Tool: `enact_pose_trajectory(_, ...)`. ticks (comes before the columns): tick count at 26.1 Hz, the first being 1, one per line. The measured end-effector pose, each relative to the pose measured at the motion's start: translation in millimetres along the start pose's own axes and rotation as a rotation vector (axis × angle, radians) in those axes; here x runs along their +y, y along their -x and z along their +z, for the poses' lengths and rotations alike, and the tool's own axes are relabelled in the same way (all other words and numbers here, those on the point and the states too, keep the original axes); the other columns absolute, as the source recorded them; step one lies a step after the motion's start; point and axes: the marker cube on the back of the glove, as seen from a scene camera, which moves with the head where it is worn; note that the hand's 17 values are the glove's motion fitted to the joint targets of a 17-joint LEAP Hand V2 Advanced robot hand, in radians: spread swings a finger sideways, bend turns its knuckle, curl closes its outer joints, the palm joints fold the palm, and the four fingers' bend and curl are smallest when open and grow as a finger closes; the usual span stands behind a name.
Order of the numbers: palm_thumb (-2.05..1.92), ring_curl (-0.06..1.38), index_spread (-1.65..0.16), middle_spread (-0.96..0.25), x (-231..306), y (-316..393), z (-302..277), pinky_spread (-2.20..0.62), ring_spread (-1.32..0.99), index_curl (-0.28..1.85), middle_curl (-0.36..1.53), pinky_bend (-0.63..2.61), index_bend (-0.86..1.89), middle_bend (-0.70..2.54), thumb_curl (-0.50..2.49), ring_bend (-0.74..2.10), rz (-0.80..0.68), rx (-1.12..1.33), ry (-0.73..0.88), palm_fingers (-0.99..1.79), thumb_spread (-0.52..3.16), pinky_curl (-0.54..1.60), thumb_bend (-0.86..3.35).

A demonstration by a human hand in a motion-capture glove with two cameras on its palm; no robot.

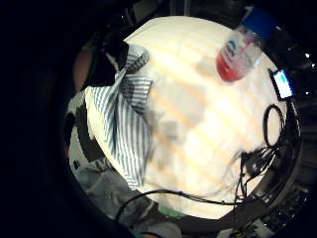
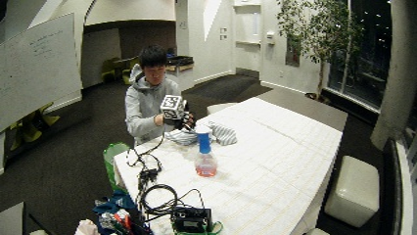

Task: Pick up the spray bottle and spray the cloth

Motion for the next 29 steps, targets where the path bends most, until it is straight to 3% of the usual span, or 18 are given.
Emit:
enact_pose_trajectory(5, 0.88, 0.36, -0.25, -0.05, 12, -31, -19, 0.07, -0.08, 0.23, 0.37, 0.28, 0.03, 0.31, 0.44, 0.53, 0.016, -0.003, -0.21, 0.85, 0.94, 0.32, 0.22)
enact_pose_trajectory(10, 0.85, 0.38, -0.29, -0.04, 16, -54, -29, 0.08, -0.07, 0.16, 0.37, 0.44, -0.05, 0.27, 0.45, 0.51, 0.059, 0.019, -0.34, 0.54, 0.93, 0.38, 0.15)
enact_pose_trajectory(16, 0.85, 0.38, -0.32, -0.03, 9, -75, -36, 0.09, -0.06, 0.09, 0.38, 0.54, -0.03, 0.28, 0.47, 0.51, 0.096, -0.014, -0.47, 0.36, 0.91, 0.4, 0.09)
enact_pose_trajectory(22, 0.81, 0.35, -0.34, 0.0, -26, -108, -43, 0.16, -0.02, 0.06, 0.37, 0.66, 0.02, 0.25, 0.47, 0.44, 0.152, -0.19, -0.583, 0.08, 0.89, 0.42, 0.01)
enact_pose_trajectory(29, 0.77, 0.32, -0.34, 0.0, -80, -143, -40, 0.2, 0.0, 0.06, 0.36, 0.68, 0.08, 0.25, 0.46, 0.42, 0.23, -0.406, -0.699, 0.02, 0.87, 0.41, -0.04)
